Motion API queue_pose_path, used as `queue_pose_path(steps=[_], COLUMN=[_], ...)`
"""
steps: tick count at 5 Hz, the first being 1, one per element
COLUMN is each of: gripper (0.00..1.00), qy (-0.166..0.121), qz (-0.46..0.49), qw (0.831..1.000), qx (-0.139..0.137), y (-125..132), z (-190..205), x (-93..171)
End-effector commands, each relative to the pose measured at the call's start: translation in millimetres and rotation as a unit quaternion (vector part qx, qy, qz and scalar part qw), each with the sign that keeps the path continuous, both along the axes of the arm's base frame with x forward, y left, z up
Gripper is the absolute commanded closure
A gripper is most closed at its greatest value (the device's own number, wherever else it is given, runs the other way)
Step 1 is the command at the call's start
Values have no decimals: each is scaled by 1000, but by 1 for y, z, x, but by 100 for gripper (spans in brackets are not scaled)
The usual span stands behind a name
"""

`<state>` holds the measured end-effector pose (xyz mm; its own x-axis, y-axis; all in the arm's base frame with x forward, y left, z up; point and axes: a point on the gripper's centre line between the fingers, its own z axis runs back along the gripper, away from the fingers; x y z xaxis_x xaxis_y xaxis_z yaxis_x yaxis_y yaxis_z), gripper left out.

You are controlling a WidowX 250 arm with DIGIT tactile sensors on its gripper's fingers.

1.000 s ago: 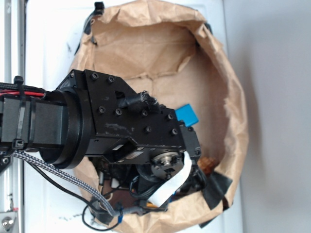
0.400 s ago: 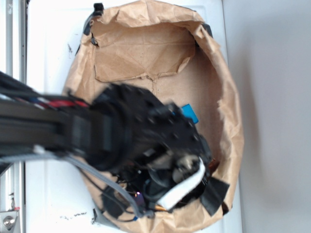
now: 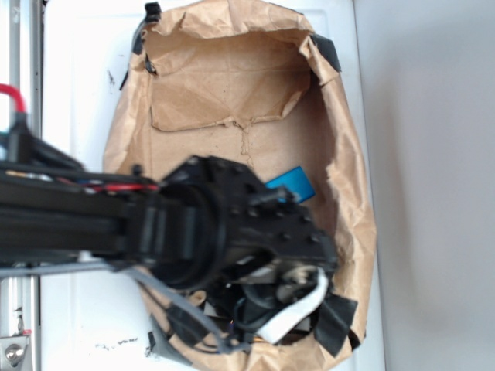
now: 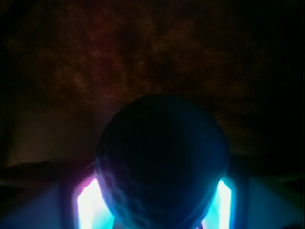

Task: Grab the blue ball.

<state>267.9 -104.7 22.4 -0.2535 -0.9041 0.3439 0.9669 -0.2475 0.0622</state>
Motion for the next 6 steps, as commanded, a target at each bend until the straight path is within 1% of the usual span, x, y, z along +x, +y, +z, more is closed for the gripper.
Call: queue_pose_path(steps=[1,2,3,4,5,6], gripper=[100,100,100,100,100,100], qy=[-14,6,94,63,62,22], qz=[135,240,341,465,576,683], qw=[991,970,922,846,792,713], qx=[0,23,157,253,192,155], y=[44,78,99,104,104,109], z=[65,96,106,104,102,111], x=[-11,-8,6,5,4,14])
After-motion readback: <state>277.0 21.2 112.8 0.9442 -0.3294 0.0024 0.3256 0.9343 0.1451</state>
